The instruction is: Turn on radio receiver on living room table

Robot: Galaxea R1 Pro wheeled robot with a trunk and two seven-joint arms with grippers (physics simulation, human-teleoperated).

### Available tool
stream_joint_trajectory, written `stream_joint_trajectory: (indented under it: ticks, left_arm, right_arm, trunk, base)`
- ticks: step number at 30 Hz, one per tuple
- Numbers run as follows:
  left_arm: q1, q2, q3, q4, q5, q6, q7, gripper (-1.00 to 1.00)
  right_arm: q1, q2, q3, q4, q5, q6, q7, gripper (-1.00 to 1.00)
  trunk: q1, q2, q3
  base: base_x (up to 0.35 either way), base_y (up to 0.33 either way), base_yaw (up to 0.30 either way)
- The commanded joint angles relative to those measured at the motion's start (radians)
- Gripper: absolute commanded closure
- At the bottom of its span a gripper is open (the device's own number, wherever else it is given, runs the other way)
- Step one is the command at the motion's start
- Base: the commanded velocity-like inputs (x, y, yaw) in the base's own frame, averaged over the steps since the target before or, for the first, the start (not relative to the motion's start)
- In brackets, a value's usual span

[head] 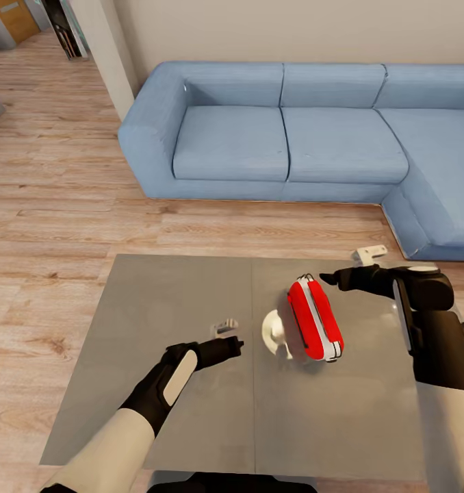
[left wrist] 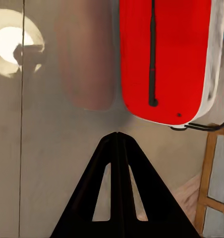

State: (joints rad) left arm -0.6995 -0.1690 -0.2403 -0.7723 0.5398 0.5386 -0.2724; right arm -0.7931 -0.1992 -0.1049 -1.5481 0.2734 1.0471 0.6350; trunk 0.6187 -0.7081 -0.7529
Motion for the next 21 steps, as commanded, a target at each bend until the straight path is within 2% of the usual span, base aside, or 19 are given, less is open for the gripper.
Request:
stream_joint_trajectory:
  ticks: [1,4,8,9,10,15,21]
  left_arm:
    - [0.000,0.001,0.000,-0.002,-0.001,-0.001,-0.020,1.00]
    - [0.000,0.002,0.001,-0.004,-0.004,-0.008,-0.061,1.00]
    - [0.000,0.002,0.002,-0.004,-0.005,-0.006,-0.067,1.00]
    - [0.000,0.002,0.002,-0.004,-0.006,-0.005,-0.067,1.00]
    - [0.000,0.001,0.001,-0.009,-0.009,0.003,-0.065,1.00]
    - [0.000,0.002,-0.001,-0.036,-0.011,0.031,-0.065,1.00]
    - [0.000,0.002,0.000,-0.037,-0.012,0.029,-0.064,1.00]
  right_arm:
    - [0.000,-0.002,0.000,0.001,0.001,0.000,0.003,-1.00]
    - [0.000,-0.006,0.000,0.003,0.003,0.000,0.007,-1.00]
    - [0.016,-0.007,-0.001,0.003,0.005,0.000,0.008,-1.00]
    - [0.045,-0.007,-0.002,0.002,0.007,0.000,0.008,-1.00]
    - [0.113,-0.008,-0.005,0.003,0.009,0.000,0.008,-1.00]
    - [0.122,-0.008,-0.006,0.003,0.008,0.000,0.009,-1.00]
    - [0.123,-0.008,-0.006,0.005,0.006,0.000,0.008,-1.00]
  trunk:
    - [0.000,0.000,0.000]
    - [0.000,0.000,0.000]
    - [0.000,0.000,0.000]
    - [0.000,0.000,0.000]
    - [0.000,0.000,0.000]
    - [0.000,0.000,0.000]
    - [0.000,0.000,0.000]
  base:
    - [0.000,0.000,0.000]
    - [0.000,0.000,0.000]
    - [0.000,0.000,0.000]
    - [-0.009,0.000,0.000]
    - [-0.256,-0.091,0.000]
    - [-0.288,-0.087,0.000]
    - [-0.264,-0.058,0.000]
